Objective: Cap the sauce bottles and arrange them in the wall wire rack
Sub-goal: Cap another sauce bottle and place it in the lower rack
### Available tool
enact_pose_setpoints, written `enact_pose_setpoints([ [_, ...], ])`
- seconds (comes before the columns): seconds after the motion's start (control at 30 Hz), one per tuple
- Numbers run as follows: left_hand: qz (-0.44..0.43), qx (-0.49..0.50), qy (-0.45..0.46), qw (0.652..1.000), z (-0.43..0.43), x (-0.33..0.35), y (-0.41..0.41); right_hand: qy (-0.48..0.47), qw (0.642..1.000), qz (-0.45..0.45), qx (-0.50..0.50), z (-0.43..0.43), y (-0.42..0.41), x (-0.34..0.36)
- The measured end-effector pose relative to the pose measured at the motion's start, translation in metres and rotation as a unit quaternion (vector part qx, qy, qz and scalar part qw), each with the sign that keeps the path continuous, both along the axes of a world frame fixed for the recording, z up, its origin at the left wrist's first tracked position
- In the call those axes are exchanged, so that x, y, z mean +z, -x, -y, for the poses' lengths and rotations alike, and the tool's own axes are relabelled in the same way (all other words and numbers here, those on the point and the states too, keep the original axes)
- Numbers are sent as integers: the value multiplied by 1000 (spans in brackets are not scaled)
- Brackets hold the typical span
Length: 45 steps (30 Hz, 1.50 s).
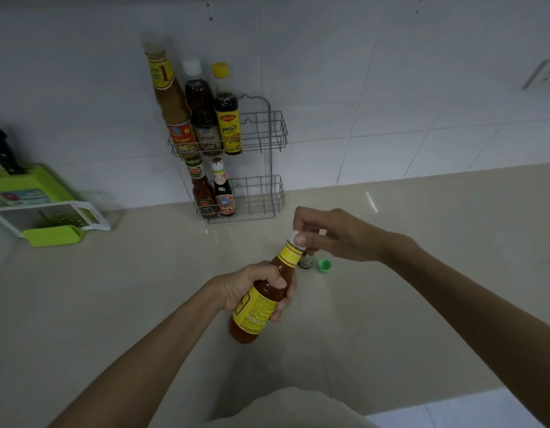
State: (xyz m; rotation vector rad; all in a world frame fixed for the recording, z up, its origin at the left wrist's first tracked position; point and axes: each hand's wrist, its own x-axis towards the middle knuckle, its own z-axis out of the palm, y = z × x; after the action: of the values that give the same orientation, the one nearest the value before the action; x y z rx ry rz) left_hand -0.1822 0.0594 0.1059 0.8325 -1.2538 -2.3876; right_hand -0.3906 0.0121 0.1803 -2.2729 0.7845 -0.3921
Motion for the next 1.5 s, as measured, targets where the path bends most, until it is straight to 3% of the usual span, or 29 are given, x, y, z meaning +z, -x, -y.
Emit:
enact_pose_setpoints([
  [0.07, 106, 61, 91, 988, 3, 5, 6, 179, 977, -84, -74, -6, -3, -15],
  [0.1, 196, 102, 165, 961, 3, 8, 11, 247, 953, -122, -128, -8, -4, -23],
  [0.13, 302, 150, 252, 907, 3, 8, 16, 286, 928, -168, -170, -9, -5, -29],
  [0.2, 500, 189, 415, 736, 3, 5, 23, 283, 894, -295, -184, -12, -11, -37],
  [0.23, 521, 190, 443, 704, 3, 3, 24, 256, 893, -327, -176, -12, -11, -41],
  [0.27, 491, 175, 426, 739, 4, 3, 20, 232, 908, -311, -160, -13, -11, -37],
  [0.33, 300, 126, 286, 901, 7, 11, 9, 241, 944, -170, -150, -18, -10, -31],
  [0.37, 203, 88, 220, 950, 6, 14, 5, 277, 941, -108, -165, -22, -11, -30],
  [0.4, 143, 66, 192, 969, 4, 17, 3, 319, 929, -66, -174, -24, -10, -29],
  [0.47, 157, 83, 214, 961, 0, 15, 10, 321, 919, -78, -213, -22, -12, -26],
  [0.5, 227, 128, 250, 933, -1, 14, 17, 305, 911, -158, -227, -19, -15, -27],
  [0.53, 317, 177, 292, 885, 0, 11, 23, 253, 911, -220, -238, -15, -21, -28],
  [0.6, 461, 249, 348, 777, -1, 9, 32, 119, 923, -215, -295, -5, -31, -33],
  [0.63, 482, 276, 352, 753, -1, 9, 34, 60, 932, -191, -301, 3, -35, -30],
  [0.67, 473, 301, 338, 756, 1, 10, 33, -1, 945, -136, -297, 6, -40, -23],
  [0.73, 413, 317, 292, 802, 8, 14, 24, -40, 956, -2, -291, 17, -45, -15],
  [0.83, 273, 237, 247, 899, 17, 20, -1, 10, 969, 19, -246, 33, -53, 9],
  [0.9, 245, 180, 224, 926, 18, 16, -18, 18, 973, 37, -227, 46, -53, 22],
  [1.0, 249, 199, 237, 918, 20, 1, -28, -16, 969, 86, -230, 58, -56, 28],
  [1.17, 286, 309, 262, 868, 37, -25, -23, -95, 953, 133, -254, 45, -65, -8],
  [1.27, 292, 301, 263, 869, 58, -37, -28, -183, 935, 158, -257, 46, -67, -38],
  [1.37, 329, 281, 258, 864, 92, -48, -46, -118, 920, 181, -326, 68, -77, -57],
  [1.5, 393, 369, 251, 804, 133, -54, -78, -35, 903, 223, -366, 108, -105, -79],
])
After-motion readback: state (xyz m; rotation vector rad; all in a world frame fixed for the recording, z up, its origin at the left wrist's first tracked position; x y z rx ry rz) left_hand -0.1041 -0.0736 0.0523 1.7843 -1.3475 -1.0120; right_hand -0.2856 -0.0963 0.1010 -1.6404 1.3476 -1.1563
